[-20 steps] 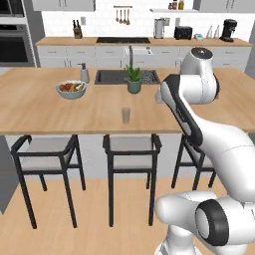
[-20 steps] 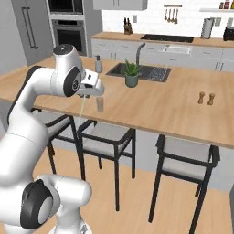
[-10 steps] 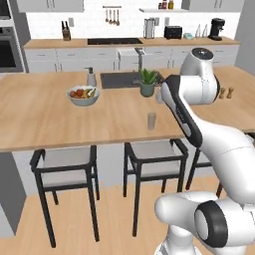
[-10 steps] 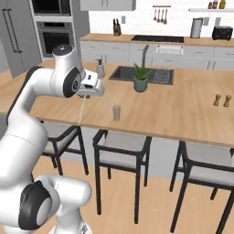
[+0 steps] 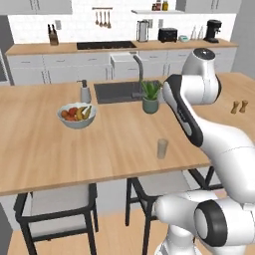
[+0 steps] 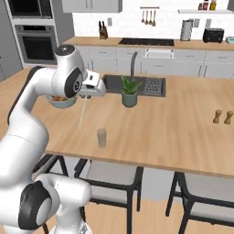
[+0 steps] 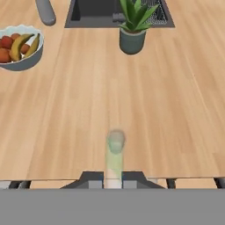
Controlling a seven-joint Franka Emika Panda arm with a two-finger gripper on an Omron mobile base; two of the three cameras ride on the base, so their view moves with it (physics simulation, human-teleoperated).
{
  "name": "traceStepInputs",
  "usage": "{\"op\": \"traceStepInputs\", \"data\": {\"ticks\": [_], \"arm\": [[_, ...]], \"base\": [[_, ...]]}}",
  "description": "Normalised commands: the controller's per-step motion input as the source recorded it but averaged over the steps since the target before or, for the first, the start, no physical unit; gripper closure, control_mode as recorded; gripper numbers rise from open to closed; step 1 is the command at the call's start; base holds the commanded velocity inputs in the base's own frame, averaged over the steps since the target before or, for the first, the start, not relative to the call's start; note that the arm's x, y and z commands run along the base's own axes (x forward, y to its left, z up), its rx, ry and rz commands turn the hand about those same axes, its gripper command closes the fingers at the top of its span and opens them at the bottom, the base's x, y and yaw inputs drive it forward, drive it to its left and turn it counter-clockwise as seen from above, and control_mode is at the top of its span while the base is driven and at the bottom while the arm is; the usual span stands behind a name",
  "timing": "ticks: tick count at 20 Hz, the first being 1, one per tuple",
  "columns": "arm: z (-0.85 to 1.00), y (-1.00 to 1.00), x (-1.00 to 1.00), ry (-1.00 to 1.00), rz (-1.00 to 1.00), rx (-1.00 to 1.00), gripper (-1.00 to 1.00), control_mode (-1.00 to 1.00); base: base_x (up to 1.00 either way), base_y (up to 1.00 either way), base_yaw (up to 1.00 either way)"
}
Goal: Take a straw from the drawer in front and place it inside the glass cup on the dining counter.
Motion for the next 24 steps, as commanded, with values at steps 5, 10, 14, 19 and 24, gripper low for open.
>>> {"op": "traceStepInputs", "data": {"ticks": [5, 10, 14, 19, 24], "arm": [[0.0, 0.0, 0.0, 0.0, 0.0, 0.0, 1.0, 1.0], [0.08, 0.0, 0.14, 0.0, 0.0, 0.0, 1.0, -1.0], [0.28, -0.03, 0.02, -0.17, 0.08, 0.06, 1.0, -1.0], [0.06, -0.18, 0.0, -0.28, 0.31, 0.15, 1.0, -1.0], [-0.02, -0.2, 0.26, -0.23, 0.47, 0.15, 1.0, -1.0]], "base": [[0.9, 0.0, -0.11], [0.4, 0.0, -0.03], [0.0, 0.0, 0.0], [0.0, 0.0, 0.0], [0.0, 0.0, 0.0]]}}
